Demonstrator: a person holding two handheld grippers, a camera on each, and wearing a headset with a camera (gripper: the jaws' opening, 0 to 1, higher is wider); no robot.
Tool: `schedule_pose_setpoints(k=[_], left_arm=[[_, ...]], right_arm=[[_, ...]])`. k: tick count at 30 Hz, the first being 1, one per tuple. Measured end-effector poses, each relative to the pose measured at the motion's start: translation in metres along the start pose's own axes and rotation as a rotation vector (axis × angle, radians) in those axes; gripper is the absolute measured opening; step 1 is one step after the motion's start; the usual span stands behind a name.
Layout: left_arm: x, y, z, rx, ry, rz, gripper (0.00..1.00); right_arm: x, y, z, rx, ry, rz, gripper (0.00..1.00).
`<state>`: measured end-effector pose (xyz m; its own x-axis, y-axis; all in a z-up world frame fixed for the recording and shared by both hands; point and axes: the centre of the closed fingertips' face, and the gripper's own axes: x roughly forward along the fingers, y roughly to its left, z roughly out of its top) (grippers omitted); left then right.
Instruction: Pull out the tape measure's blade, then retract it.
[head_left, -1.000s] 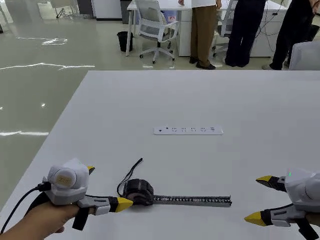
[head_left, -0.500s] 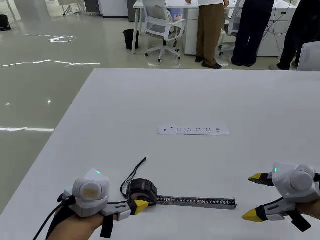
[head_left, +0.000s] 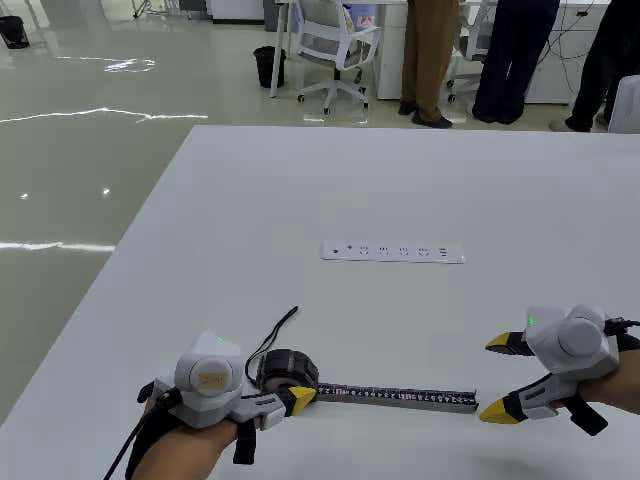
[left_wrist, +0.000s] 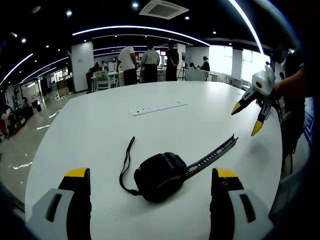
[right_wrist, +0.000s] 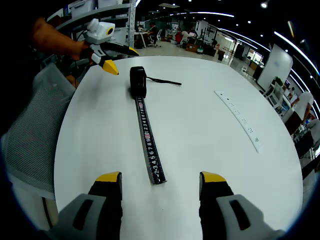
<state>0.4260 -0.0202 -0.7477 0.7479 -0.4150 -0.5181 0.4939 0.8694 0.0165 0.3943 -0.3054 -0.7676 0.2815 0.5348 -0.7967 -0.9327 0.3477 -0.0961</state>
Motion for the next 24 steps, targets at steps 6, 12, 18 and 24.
schedule_pose_setpoints(k=[6,12,18,24], left_arm=[[0.01,-0.004,-0.004,-0.042,0.007,0.025,0.99],[0.015,-0.007,-0.008,-0.046,0.007,0.051,0.99],[0.017,-0.003,-0.012,-0.072,0.014,0.07,0.99],[0.016,-0.004,-0.013,-0.083,0.019,0.066,0.98]], right_arm=[[0.013,0.004,-0.007,-0.024,0.047,0.043,0.59],[0.026,0.012,-0.02,-0.041,0.122,0.109,0.56],[0.036,0.014,-0.027,-0.075,0.176,0.144,0.45],[0.043,0.01,-0.035,-0.065,0.228,0.143,0.34]])
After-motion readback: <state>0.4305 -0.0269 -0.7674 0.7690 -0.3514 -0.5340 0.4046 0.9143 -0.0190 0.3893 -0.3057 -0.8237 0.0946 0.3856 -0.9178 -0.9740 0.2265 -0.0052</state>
